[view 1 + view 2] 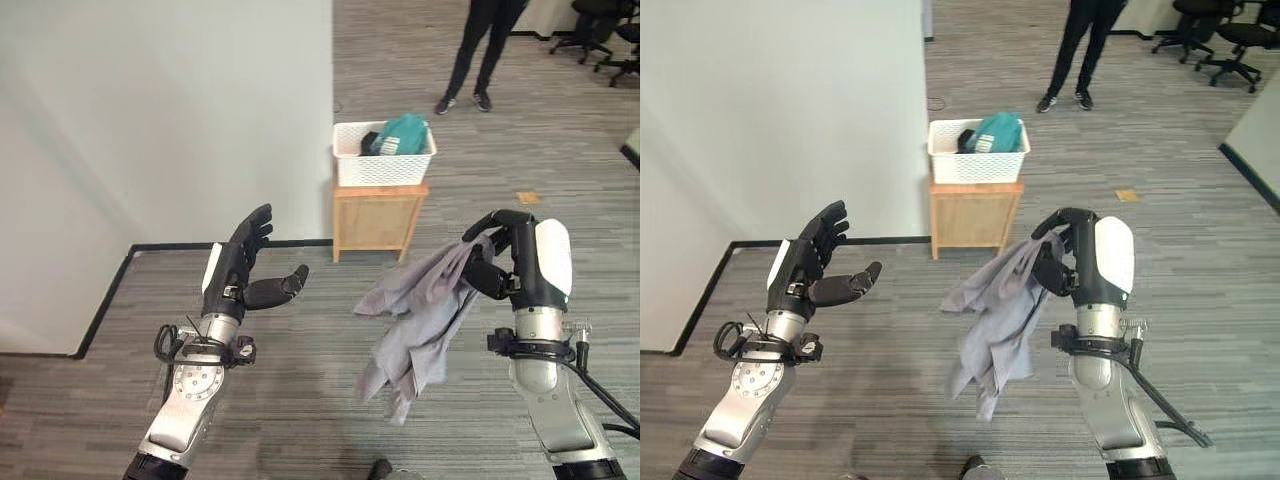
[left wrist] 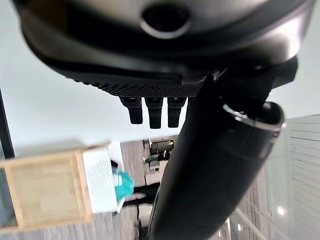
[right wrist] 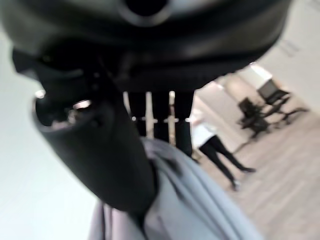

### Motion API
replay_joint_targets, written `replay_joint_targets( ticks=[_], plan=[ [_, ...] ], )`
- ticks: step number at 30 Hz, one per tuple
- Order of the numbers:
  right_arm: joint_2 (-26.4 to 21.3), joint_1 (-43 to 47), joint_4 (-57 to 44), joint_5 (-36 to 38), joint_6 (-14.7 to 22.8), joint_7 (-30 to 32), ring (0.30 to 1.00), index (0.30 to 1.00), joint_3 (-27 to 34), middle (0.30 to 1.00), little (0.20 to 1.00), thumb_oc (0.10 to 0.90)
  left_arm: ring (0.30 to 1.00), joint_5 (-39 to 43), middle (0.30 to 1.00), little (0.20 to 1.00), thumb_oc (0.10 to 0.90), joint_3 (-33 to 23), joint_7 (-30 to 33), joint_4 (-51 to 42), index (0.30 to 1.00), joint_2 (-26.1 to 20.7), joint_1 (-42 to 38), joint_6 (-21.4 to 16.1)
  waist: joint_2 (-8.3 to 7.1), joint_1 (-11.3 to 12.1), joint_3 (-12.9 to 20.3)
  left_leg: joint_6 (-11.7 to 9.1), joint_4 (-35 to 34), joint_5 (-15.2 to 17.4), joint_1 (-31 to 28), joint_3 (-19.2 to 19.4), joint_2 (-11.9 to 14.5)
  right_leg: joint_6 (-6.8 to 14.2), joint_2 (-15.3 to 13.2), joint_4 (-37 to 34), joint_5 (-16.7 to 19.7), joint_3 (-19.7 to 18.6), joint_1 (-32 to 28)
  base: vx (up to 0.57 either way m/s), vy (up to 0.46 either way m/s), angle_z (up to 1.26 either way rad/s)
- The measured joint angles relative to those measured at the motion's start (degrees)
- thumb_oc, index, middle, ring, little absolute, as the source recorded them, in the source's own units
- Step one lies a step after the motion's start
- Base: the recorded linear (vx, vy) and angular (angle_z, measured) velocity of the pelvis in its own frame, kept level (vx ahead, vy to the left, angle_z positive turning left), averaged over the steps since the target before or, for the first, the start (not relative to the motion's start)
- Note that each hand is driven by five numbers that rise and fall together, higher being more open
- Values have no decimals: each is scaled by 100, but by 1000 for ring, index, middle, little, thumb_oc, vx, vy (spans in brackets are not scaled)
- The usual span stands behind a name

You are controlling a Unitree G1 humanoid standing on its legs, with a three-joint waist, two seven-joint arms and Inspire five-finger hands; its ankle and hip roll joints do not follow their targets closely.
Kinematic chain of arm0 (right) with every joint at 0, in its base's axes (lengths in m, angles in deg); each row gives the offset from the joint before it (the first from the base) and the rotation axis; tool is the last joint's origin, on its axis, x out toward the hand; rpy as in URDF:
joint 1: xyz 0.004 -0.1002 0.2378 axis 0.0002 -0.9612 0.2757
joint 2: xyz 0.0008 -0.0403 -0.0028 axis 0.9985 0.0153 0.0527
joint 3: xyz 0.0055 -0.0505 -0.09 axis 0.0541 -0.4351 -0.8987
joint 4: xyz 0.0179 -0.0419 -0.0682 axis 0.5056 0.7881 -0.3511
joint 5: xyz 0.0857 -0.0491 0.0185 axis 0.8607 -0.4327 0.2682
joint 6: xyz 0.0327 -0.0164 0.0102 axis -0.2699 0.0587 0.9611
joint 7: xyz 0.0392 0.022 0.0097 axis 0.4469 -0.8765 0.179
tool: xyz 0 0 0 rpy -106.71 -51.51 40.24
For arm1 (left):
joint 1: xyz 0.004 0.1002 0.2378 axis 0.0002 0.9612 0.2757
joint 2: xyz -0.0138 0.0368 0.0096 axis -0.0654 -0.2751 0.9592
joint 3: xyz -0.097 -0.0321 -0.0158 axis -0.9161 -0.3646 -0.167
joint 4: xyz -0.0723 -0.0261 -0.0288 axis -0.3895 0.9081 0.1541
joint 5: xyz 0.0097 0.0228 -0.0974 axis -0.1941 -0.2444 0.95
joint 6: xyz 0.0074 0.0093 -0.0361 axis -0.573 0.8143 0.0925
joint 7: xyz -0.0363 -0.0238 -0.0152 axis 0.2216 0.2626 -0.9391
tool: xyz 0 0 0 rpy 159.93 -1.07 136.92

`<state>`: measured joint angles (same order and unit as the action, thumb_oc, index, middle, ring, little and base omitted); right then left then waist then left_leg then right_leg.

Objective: Pick up bed clothes into laundry basket.

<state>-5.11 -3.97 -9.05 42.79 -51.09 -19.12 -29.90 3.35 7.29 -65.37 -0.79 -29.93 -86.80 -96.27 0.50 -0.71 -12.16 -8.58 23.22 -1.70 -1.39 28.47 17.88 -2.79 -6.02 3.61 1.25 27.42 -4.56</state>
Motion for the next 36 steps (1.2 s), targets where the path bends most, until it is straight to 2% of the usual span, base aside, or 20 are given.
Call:
replay_joint_targets(
  ticks=[1, 2, 4, 6, 9, 14, 16, 17, 18, 19, 20, 22, 23, 25, 27, 29, 32, 33, 34, 36],
  plan=[
    [3, -16, 13, 32, -14, 3, 300, 300, -4, 300, 300, 400, 900, 0, 900, 900, 800, 51, -3, 24, 900, 29, 9, 0, 17, 1, -21, -227, 20, 79, 130, -297, -22, -44, 117, -212, 80, -164, -130, -48, -28, -94],
    [2, -22, 12, 52, -15, 3, 300, 300, -6, 300, 300, 400, 900, -1, 900, 900, 800, 72, -2, 28, 900, 57, 12, 0, 19, 0, -27, -262, -82, 109, 203, -487, -136, -49, 136, -305, 109, -242, -180, -14, 6, -74],
    [-12, -98, 21, 102, -13, 9, 300, 300, 49, 300, 300, 400, 900, -4, 900, 900, 800, 169, 4, 54, 900, 234, -3, -18, -14, -10, -68, -97, -849, 166, 458, -931, -623, -126, 147, -502, 128, -456, -217, 146, 7, -56],
    [-7, -156, 97, 202, -15, -29, 300, 300, -22, 300, 300, 400, 900, -5, 900, 900, 800, 223, 1, 278, 900, 392, 3, -18, 52, -7, -95, 140, -1803, -98, 601, -915, -841, -39, 278, -821, 224, -536, -428, 232, 36, -51],
    [-34, -195, 299, 325, -14, -122, 300, 300, -150, 300, 300, 400, 900, -11, 900, 900, 800, 238, 2, 764, 900, 461, -5, -5, 250, -1, -62, 9, -2736, -364, 708, -1036, -889, 42, 448, -932, 162, -570, -556, 269, 36, -31],
    [-174, -447, 339, 444, -21, -239, 300, 300, -173, 300, 300, 400, 900, -10, 900, 900, 800, 314, 4, 1065, 900, 530, 21, 113, 501, 109, -98, -93, -2863, -469, 1094, -1124, -775, 373, 404, -933, -77, -651, -818, 272, 64, -3],
    [-230, -485, 338, 447, -21, -282, 300, 300, -193, 300, 300, 400, 900, -10, 900, 900, 800, 311, 13, 1018, 900, 489, 89, 117, 472, 250, -84, -21, -2811, -920, 860, -998, -1003, 755, 81, -880, -255, -974, -939, 832, 212, -38],
    [-221, -466, 335, 443, -20, -321, 300, 300, -202, 300, 300, 400, 900, -10, 900, 900, 800, 291, 13, 1008, 900, 458, 107, 117, 419, 330, -72, 11, -2767, -944, 860, -992, -1100, 812, -39, -866, -292, -1100, -943, 742, 163, -65],
    [-203, -383, 334, 432, -41, -366, 300, 300, -304, 300, 300, 400, 900, -9, 900, 900, 800, 212, 27, 967, 900, 337, 117, 123, 238, 491, -77, 57, -2584, -932, 830, -907, -1324, 907, -336, -908, -374, -1253, -996, 513, 106, -65],
    [-216, -324, 319, 408, -46, -382, 300, 300, -412, 300, 300, 400, 900, -8, 900, 900, 800, 168, 70, 883, 900, 254, 149, 133, 172, 516, -54, 414, -2539, -972, 824, -836, -1409, 1003, -444, -889, -299, -1313, -993, 509, 124, -50],
    [-121, -284, 307, 314, -43, -406, 300, 300, -493, 300, 300, 400, 900, -10, 900, 900, 800, 116, 105, 793, 900, 118, 133, 130, 7, 557, -34, 590, -2568, -885, 765, -775, -1594, 1129, -595, -754, -269, -1344, -991, 464, 173, -11],
    [-119, -259, 209, 188, -51, -486, 300, 300, -633, 300, 300, 400, 900, -10, 900, 900, 800, 115, 115, 643, 900, 36, 93, 133, -14, 566, -19, 1022, -2741, -917, 550, -765, -1706, 1312, -782, -77, -333, -1340, -782, 413, 227, 7],
    [-123, -237, 185, 168, -51, -499, 300, 300, -662, 300, 300, 400, 900, -10, 900, 900, 800, 133, 115, 601, 900, 21, 88, 132, -26, 574, -21, 1063, -2800, -926, 471, -766, -1728, 1442, -838, 171, -356, -1339, -715, 386, 223, 7],
    [-142, 38, 175, 54, -81, -545, 300, 300, -704, 300, 300, 400, 900, -27, 900, 900, 800, 238, 128, 571, 900, -68, -24, 166, 69, 493, -60, 1213, -2826, -812, 238, -766, -1787, 1747, -1140, 1792, -449, -1309, -121, 308, 141, 7],
    [-139, 229, 114, -10, -80, -546, 300, 300, -681, 300, 300, 400, 900, -37, 900, 900, 800, 321, 142, 547, 900, -119, -54, 170, 106, 341, -55, 1412, -2827, -597, -47, -823, -1940, 1767, -1662, 2979, -590, -1072, 452, 342, -11, 25],
    [-220, 302, -139, -47, -84, -548, 300, 300, -612, 300, 300, 400, 900, -44, 900, 900, 800, 340, 151, 457, 900, -96, -202, 170, 273, 83, -91, 1549, -2823, -474, -172, -1107, -1898, 1718, -1661, 2611, -707, -990, 981, 549, -209, 62],
    [-268, 478, -157, -67, -85, -549, 300, 300, -617, 300, 300, 400, 900, -53, 900, 900, 800, 256, 224, 500, 900, 149, -331, 170, 561, -30, -226, 1559, -2825, -394, -246, -1351, -1500, 1407, -780, 343, -284, -1083, 1107, 268, -201, 35],
    [-266, 469, -182, -70, -87, -541, 300, 300, -603, 300, 300, 400, 900, -53, 900, 900, 800, 254, 226, 521, 900, 173, -355, 170, 552, -45, -228, 1534, -2825, -392, -290, -1448, -1459, 1408, -606, -206, 3, -1153, 1121, 471, -361, 51],
    [-285, 482, -255, -152, -95, -521, 300, 300, -535, 300, 300, 400, 900, -51, 900, 900, 800, 263, 210, 601, 900, 198, -432, 168, 454, -122, -232, 1271, -2839, -311, -373, -1602, -1450, 1358, -462, -940, 412, -1279, 1092, 371, -256, 65],
    [-244, 593, -279, -261, -101, -377, 300, 300, -523, 300, 300, 400, 900, -51, 900, 900, 800, 223, 213, 684, 900, 189, -399, 156, 181, -172, -167, 793, -2866, -171, -556, -1878, -1564, 1426, -654, -942, 671, -1283, 1067, 302, -195, 64]
  ],
)
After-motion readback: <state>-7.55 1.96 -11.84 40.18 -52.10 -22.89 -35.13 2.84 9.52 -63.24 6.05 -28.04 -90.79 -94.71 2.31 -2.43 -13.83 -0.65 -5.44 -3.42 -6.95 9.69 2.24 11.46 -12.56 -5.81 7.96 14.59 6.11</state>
